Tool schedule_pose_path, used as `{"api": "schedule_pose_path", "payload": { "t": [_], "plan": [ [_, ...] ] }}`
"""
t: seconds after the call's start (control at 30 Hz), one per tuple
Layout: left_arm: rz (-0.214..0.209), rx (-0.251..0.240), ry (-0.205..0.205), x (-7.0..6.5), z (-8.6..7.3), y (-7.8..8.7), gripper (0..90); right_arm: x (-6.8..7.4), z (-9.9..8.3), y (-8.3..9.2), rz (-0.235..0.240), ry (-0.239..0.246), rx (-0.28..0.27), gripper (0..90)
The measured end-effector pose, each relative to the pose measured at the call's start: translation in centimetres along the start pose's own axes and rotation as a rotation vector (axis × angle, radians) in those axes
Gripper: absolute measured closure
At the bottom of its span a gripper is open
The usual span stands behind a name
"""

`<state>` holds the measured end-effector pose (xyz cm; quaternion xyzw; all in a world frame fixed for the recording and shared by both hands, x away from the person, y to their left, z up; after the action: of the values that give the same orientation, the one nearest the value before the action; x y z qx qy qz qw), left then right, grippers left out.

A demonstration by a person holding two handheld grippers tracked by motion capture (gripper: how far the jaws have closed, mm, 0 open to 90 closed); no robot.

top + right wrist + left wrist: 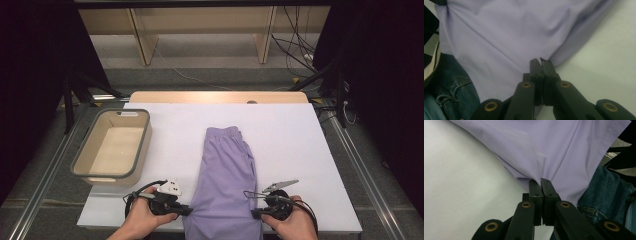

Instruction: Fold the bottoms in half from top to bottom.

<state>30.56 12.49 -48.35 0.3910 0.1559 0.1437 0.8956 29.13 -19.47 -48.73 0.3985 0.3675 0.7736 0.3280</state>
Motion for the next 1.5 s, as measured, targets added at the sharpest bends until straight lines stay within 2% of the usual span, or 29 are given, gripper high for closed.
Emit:
{"api": "schedule_pose_path", "payload": {
  "t": [0.33, 0.6, 0.67, 0.77, 0.9, 1.03, 1.13, 1.23, 1.37, 1.5],
  "plan": [
    [-0.009, 0.016, -0.022, -0.5, -0.2, 0.1, 87.6, 0.2, -0.4, 0.2, 0.01, 0.013, 0.013, 89.1],
    [0.003, 0.013, -0.028, -0.6, -0.4, 0.2, 85.7, 0.0, -0.7, 0.4, 0.006, 0.008, 0.022, 85.5],
    [0.01, 0.005, -0.026, -0.6, -0.4, 0.4, 81.2, -0.1, -0.7, 0.5, -0.001, 0.009, 0.016, 82.8],
    [0.024, -0.018, -0.01, -0.4, -0.5, 0.6, 67.3, -0.5, -0.7, 0.9, -0.024, 0.008, -0.011, 78.8],
    [0.06, -0.046, -0.025, -0.2, -0.4, 0.8, 50.0, -1.1, -0.5, 1.4, -0.066, -0.003, -0.057, 74.6],
    [0.099, -0.08, 0.002, 0.1, -0.2, 1.0, 32.5, -1.7, -0.2, 1.8, -0.111, -0.006, -0.117, 68.8],
    [0.124, -0.112, 0.017, 0.3, 0.0, 1.2, 22.8, -2.1, 0.0, 2.0, -0.135, 0.0, -0.146, 64.0],
    [0.137, -0.135, 0.016, 0.6, 0.4, 1.2, 16.8, -2.4, 0.4, 2.1, -0.153, 0.021, -0.187, 56.2],
    [0.151, -0.176, 0.038, 1.3, 0.9, 1.2, 15.2, -2.7, 1.2, 2.1, -0.152, 0.048, -0.246, 43.6],
    [0.167, -0.213, 0.051, 2.2, 1.4, 1.3, 11.9, -3.1, 2.1, 2.2, -0.141, 0.064, -0.328, 31.5]
  ]
}}
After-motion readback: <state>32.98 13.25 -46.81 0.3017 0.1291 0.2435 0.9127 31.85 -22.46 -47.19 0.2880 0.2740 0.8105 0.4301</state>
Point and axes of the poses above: each handheld gripper's, and its own axes: y roughly backward along the jaws, z roughly out of its top, x roughly to its left, the point moved 2 cm from there along -y, roughly forward along the jaws, and after that the axes turned 7 degrees about -y, right-handed, at the moved point
